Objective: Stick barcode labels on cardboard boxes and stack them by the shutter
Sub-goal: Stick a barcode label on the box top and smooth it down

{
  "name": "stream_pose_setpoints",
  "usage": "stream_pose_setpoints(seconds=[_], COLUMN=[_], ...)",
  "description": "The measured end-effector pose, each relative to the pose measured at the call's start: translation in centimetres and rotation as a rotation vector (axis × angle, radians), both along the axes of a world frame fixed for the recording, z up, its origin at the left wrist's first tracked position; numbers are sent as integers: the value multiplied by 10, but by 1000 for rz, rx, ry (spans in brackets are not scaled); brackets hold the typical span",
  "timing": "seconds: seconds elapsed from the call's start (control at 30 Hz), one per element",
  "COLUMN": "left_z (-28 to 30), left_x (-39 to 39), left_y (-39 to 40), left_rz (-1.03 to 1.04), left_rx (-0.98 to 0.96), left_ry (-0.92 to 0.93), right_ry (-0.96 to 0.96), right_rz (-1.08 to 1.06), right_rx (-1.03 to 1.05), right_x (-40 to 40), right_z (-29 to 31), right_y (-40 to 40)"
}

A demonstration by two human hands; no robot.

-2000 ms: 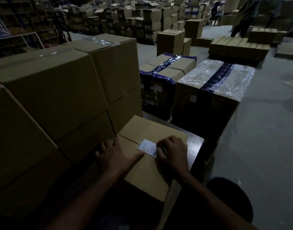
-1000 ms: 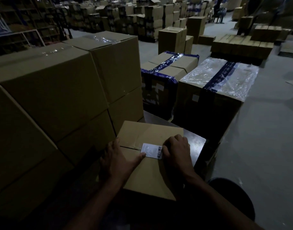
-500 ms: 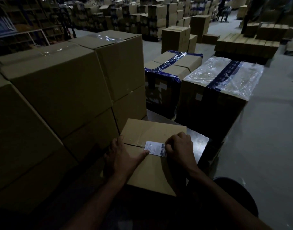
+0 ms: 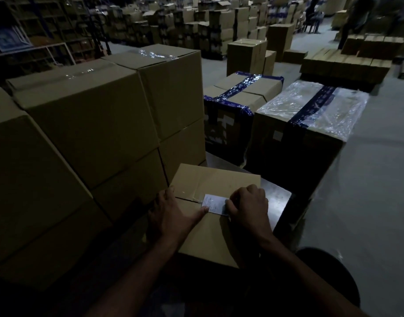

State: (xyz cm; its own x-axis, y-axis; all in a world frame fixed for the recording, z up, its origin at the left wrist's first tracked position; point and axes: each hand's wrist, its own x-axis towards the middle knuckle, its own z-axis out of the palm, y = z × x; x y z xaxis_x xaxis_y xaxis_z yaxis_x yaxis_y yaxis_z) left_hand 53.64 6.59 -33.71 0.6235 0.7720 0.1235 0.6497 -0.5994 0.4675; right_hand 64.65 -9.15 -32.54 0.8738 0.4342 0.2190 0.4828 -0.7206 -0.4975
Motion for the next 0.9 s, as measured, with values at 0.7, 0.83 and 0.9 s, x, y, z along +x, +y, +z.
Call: stream_pose_setpoints(seconds=[0.7, 0.83, 0.9], left_z=[-8, 0, 4], left_x=[8, 14, 19], left_y=[11, 24, 30], left_rz=[-41, -114, -137], left_rx=[-4, 45, 120], left_ry=[-93, -92, -87], right_ry=[576, 545, 554], right_rz=[133, 87, 55], right_rx=[712, 720, 739], right_x=[-3, -22, -30], right_z=[10, 11, 14], right_y=[-5, -12, -21])
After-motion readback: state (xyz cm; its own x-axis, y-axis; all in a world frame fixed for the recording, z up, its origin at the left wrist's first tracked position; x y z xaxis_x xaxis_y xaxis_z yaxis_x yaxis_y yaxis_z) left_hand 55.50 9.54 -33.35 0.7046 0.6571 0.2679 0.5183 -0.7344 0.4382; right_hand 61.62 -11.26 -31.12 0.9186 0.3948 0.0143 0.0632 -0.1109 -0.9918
